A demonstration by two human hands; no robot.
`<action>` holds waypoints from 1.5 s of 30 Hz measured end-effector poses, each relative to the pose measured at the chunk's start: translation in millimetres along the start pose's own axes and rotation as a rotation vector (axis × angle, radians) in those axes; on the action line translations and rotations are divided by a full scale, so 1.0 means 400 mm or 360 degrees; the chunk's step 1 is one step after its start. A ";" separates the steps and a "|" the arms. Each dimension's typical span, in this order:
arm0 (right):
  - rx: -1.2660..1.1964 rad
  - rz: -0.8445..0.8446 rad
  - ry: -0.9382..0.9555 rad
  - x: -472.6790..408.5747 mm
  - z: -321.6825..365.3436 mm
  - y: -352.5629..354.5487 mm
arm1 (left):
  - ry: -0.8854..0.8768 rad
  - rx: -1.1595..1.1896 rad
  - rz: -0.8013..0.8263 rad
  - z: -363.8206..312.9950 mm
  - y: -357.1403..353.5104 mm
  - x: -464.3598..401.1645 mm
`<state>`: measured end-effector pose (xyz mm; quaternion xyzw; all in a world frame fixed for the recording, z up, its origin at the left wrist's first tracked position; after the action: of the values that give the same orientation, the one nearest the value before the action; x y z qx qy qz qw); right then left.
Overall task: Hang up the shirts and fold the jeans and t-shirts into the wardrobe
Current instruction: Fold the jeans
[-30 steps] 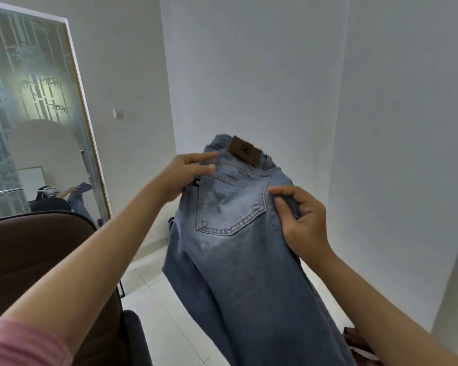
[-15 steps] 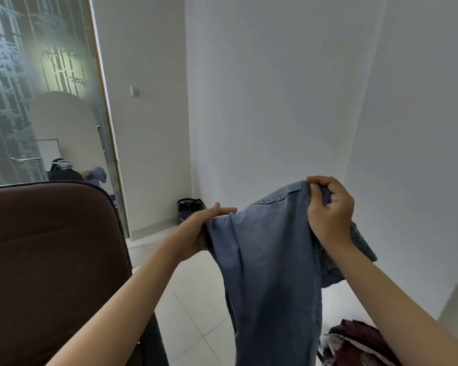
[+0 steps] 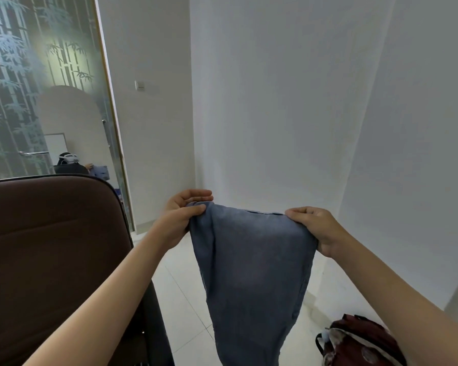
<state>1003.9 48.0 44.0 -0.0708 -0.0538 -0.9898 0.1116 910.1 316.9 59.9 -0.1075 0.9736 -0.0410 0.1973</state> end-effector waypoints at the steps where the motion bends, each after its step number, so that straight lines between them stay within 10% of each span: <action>1: -0.0140 0.0060 -0.0057 0.004 0.002 0.001 | -0.0025 -0.0150 0.0034 -0.010 0.002 -0.002; 6: -0.0657 -0.0016 0.0151 0.008 0.062 0.035 | -0.0177 -0.0781 0.0255 -0.058 -0.003 -0.020; 10: -0.0718 0.0220 0.0637 0.032 0.103 0.050 | -0.0135 -0.0028 0.0057 -0.068 -0.016 -0.025; 15: 0.0293 0.0138 0.0906 0.050 0.076 0.050 | -0.0115 0.0470 0.0038 -0.068 -0.064 -0.033; 20: -0.0509 0.0009 0.0768 0.058 0.059 0.093 | -0.0128 -0.0099 -0.0008 -0.048 -0.058 -0.026; 29: -0.0309 -0.0189 0.0963 0.089 0.115 0.121 | -0.0220 -0.0337 -0.0101 -0.085 -0.031 -0.039; 33: -0.0514 -0.0167 0.0902 0.085 0.104 0.094 | 0.0014 -0.0359 -0.0317 -0.022 -0.029 -0.047; 40: -0.0651 -0.0159 0.0749 0.055 0.068 0.033 | 0.1042 -0.0359 0.0207 0.105 -0.088 0.041; 45: -0.0559 -0.0147 0.0733 0.061 0.067 0.049 | 0.0985 0.0078 0.0104 0.134 -0.099 0.029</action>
<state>988.2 27.2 75.7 0.1399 0.1419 -0.9780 0.0619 928.2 273.9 11.1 -0.0537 0.9891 -0.0888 -0.1049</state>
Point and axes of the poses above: each hand's wrist, its own x-axis away from the middle knuckle, its own y-axis out of the back of the hand, z = x × y, the point moved 7 cm from there along -x, towards the middle knuckle, and after that the axes turned 7 degrees about -y, right-handed, at the moved point
